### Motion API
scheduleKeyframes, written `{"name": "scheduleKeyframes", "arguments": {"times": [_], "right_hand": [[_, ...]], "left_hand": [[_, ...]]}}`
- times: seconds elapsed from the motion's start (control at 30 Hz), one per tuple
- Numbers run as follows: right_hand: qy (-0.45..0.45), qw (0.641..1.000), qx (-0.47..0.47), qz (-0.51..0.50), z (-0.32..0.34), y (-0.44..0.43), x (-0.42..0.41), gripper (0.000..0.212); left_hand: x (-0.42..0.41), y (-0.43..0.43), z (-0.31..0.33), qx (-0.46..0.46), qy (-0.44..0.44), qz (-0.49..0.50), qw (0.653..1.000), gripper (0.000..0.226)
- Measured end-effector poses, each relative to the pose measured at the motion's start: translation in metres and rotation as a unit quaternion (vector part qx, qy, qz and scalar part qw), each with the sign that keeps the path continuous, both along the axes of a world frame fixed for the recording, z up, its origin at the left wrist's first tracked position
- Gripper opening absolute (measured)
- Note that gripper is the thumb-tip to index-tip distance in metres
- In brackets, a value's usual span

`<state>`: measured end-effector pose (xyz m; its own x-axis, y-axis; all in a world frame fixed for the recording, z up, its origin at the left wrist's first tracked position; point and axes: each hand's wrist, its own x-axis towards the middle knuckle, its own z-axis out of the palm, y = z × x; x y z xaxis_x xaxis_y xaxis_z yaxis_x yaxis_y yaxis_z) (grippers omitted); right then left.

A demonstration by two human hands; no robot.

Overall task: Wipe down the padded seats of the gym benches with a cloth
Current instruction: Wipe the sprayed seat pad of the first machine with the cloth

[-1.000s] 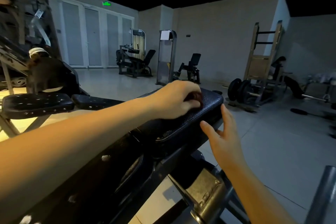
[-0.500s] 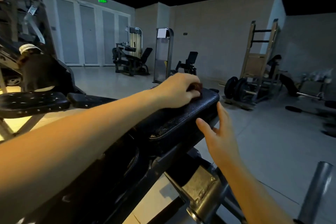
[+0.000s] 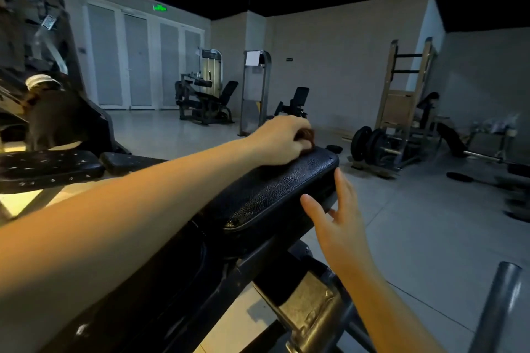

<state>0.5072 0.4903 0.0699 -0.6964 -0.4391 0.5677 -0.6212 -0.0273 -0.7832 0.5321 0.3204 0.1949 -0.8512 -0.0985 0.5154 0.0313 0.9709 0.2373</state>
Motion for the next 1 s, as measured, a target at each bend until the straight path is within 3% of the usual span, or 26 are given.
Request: {"name": "scheduleKeyframes", "arguments": {"times": [0.07, 0.13, 0.23, 0.33, 0.4, 0.53, 0.67, 0.77, 0.87, 0.93, 1.0], "right_hand": [[0.001, 1.0, -0.01, 0.007, 0.001, 0.0, -0.001, 0.076], [-0.001, 1.0, -0.023, 0.013, 0.0, 0.001, -0.001, 0.079], [-0.013, 1.0, -0.025, 0.013, -0.001, 0.0, -0.001, 0.096], [-0.005, 1.0, -0.021, 0.004, -0.002, -0.002, -0.001, 0.096], [-0.001, 1.0, -0.016, -0.001, -0.002, -0.003, 0.0, 0.099], [-0.007, 1.0, -0.01, -0.002, -0.001, -0.001, 0.0, 0.096], [-0.005, 1.0, -0.021, 0.003, -0.004, -0.001, -0.004, 0.082], [-0.002, 1.0, -0.017, -0.004, -0.004, -0.002, -0.004, 0.095], [0.006, 1.0, -0.012, -0.011, -0.003, -0.003, -0.002, 0.095], [0.003, 1.0, -0.005, -0.011, -0.002, -0.001, 0.0, 0.095], [0.0, 1.0, 0.005, -0.008, 0.0, 0.001, 0.002, 0.093]], "left_hand": [[0.031, 0.019, -0.007, -0.029, -0.021, -0.076, 0.996, 0.008], [0.067, 0.012, -0.016, -0.057, -0.042, -0.101, 0.992, 0.004], [0.085, -0.038, -0.016, -0.051, -0.041, -0.017, 0.998, 0.008], [0.046, -0.071, -0.008, -0.052, -0.045, 0.104, 0.992, 0.017], [0.012, -0.061, -0.003, -0.035, -0.029, 0.124, 0.991, 0.018], [-0.014, -0.008, 0.003, -0.022, 0.008, 0.025, 0.999, 0.009], [0.051, -0.005, -0.015, -0.038, -0.028, -0.096, 0.994, 0.005], [0.073, -0.062, -0.016, -0.042, -0.04, 0.018, 0.998, 0.01], [0.044, -0.086, -0.007, -0.036, -0.052, 0.14, 0.988, 0.017], [0.018, -0.064, -0.003, -0.018, -0.025, 0.124, 0.992, 0.019], [0.004, -0.027, -0.002, -0.002, 0.001, 0.049, 0.999, 0.016]]}}
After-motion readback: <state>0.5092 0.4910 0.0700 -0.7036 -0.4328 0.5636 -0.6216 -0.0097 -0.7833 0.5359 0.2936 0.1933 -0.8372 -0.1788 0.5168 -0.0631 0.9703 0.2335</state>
